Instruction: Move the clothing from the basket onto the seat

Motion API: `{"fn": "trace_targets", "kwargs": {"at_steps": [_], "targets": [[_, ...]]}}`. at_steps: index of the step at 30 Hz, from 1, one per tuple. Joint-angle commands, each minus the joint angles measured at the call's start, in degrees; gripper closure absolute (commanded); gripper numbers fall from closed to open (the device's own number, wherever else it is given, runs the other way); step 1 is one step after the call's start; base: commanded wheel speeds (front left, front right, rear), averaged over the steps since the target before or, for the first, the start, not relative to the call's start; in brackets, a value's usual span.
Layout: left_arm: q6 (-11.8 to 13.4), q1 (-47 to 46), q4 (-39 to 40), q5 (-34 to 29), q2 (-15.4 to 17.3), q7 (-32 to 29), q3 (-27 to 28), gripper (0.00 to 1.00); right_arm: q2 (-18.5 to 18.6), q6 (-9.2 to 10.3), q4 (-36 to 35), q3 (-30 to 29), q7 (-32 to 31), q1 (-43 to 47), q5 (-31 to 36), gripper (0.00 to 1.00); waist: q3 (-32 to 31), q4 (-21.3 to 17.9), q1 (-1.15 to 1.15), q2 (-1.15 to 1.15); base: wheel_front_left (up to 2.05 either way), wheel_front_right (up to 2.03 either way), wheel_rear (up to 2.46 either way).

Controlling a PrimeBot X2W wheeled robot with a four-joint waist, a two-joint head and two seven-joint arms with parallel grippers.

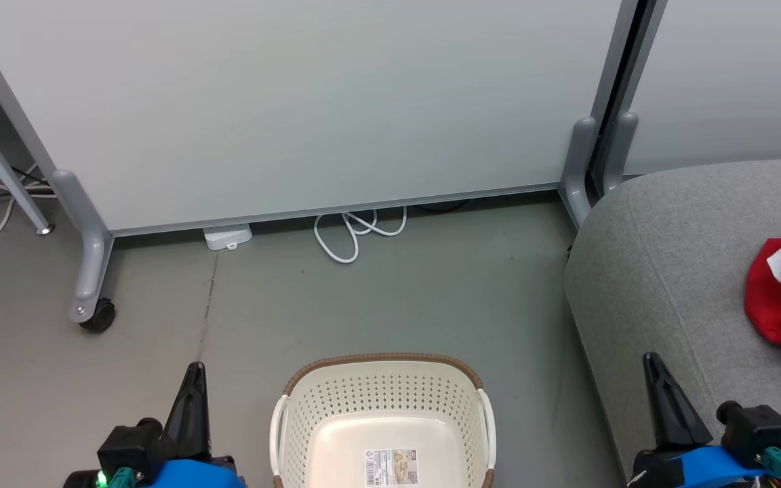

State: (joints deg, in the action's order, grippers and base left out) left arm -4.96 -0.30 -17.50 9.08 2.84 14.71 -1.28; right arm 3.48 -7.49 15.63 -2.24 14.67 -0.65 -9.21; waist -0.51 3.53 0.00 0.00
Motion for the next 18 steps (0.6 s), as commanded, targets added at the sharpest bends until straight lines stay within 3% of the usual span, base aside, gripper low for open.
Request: {"fn": "trace_targets", "kwargs": {"at_steps": [1, 18], "targets": [[-0.1, -0.6, 0.0, 1.6, 0.0, -0.6, 0.4, 1.0, 0.0, 0.0, -0.1, -0.3, -0.6, -0.4, -1.6, 1.0, 0.0, 0.0, 0.0, 0.0, 0.0, 0.0, 0.0], [-0.6, -1.8, 1.0, 18.9, 0.0, -4.9, 1.9, 1.0, -0.1, 0.0, -0.6, -1.1, -4.9, -1.5, -18.8, 1.0, 0.1, -0.5, 0.0, 0.0, 0.0, 0.0, 0.0]]}}
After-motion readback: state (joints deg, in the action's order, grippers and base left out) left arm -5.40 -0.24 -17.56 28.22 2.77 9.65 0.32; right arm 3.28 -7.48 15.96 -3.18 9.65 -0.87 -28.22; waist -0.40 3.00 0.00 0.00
